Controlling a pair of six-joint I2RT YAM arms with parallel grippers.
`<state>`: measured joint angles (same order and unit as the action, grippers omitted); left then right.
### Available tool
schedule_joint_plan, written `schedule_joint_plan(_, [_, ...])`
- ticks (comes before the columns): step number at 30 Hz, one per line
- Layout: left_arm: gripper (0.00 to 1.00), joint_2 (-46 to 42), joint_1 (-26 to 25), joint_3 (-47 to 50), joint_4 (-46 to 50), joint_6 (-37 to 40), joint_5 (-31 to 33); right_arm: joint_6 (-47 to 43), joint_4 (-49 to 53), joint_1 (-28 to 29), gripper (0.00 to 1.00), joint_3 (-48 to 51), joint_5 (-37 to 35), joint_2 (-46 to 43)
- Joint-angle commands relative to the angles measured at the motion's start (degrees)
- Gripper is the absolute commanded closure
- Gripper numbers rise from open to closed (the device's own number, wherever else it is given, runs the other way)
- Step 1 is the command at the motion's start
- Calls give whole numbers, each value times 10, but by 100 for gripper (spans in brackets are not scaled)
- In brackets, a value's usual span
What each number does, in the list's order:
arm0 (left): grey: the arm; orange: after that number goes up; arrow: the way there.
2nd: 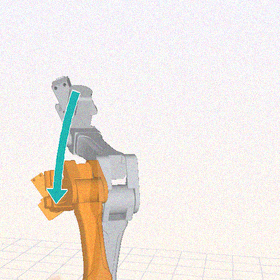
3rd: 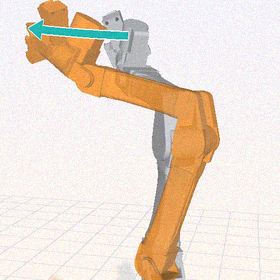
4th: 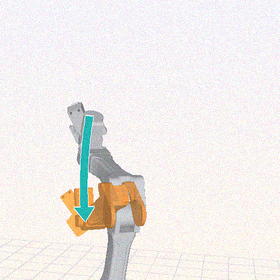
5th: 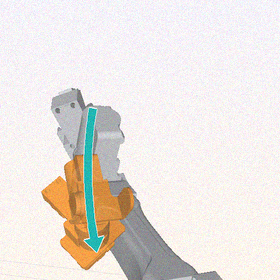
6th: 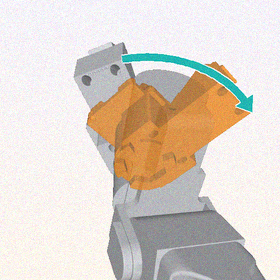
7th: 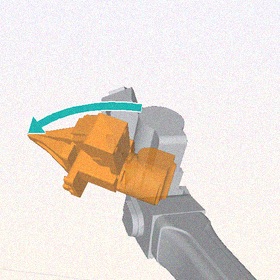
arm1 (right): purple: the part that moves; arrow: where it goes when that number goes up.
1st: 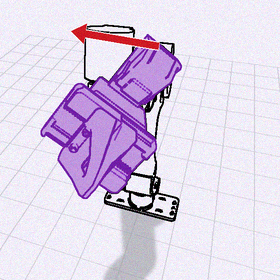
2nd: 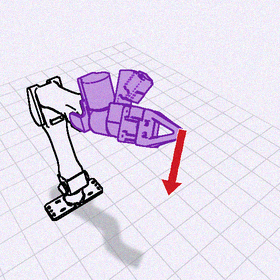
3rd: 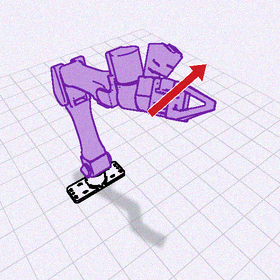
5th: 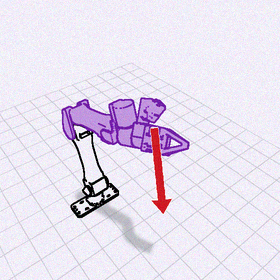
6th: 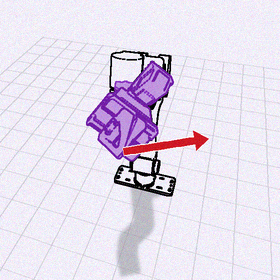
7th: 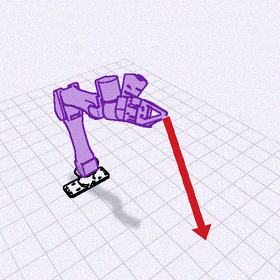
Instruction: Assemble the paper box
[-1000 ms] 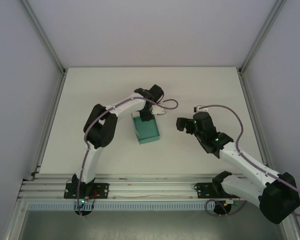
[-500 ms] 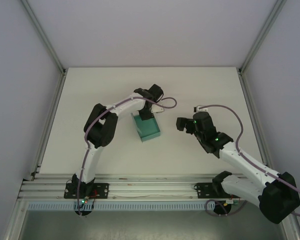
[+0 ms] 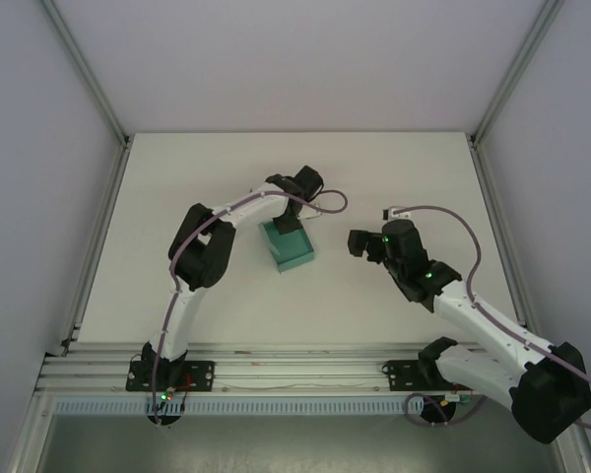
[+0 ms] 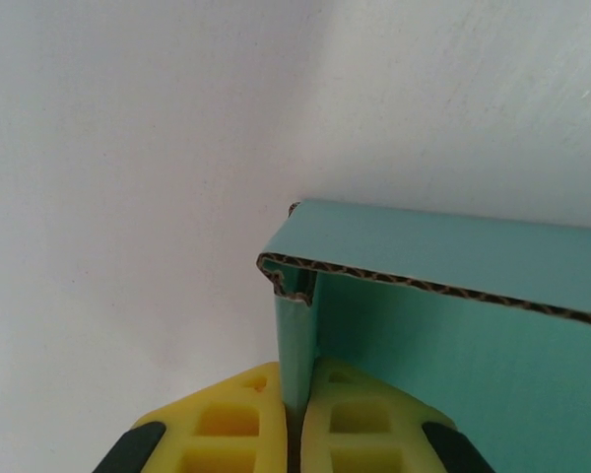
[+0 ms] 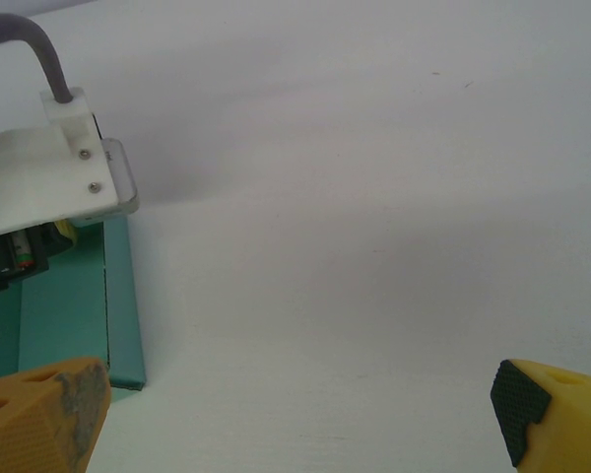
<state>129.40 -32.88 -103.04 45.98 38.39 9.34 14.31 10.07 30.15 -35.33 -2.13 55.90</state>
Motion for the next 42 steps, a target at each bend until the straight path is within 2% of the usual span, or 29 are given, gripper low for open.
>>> schedule_joint_plan(1, [89, 88, 19, 48, 50, -12, -32, -9, -4, -5, 0, -12, -12, -17])
schedule_joint_plan(5, [86, 75, 22, 43, 54, -11, -39, -9, -6, -5, 0, -12, -10, -18])
schedule_joint_plan(9, [87, 68, 26, 42, 55, -11, -47, -7, -10, -5, 0, -12, -8, -16])
schedule_joint_plan(12, [100, 69, 26, 38, 44, -21, -35, -8, -10, -5, 0, -10, -8, -17])
schedule_joint_plan(18, [100, 27, 28, 47, -49, -55, 17, -6, -8, -6, 0, -15, -4, -13])
schedule_joint_plan(23, [100, -72, 10, 34, -138, -158, 111, 43, -18, -5, 0, -28, 6, 6])
schedule_joint_plan(28, [100, -146, -26, 18, -156, -223, 178, 72, -92, -5, 0, -40, 60, 43])
schedule_joint_plan(31, [100, -170, -43, 19, -168, -248, 194, 91, -142, 2, 0, -53, 79, 79])
schedule_joint_plan(37, [100, -179, -65, 3, -150, -302, 202, 103, -166, 32, 6, -113, -10, 179])
schedule_joint_plan(42, [100, -186, -81, 11, -162, -315, 227, 135, -172, 41, 24, -165, -72, 248])
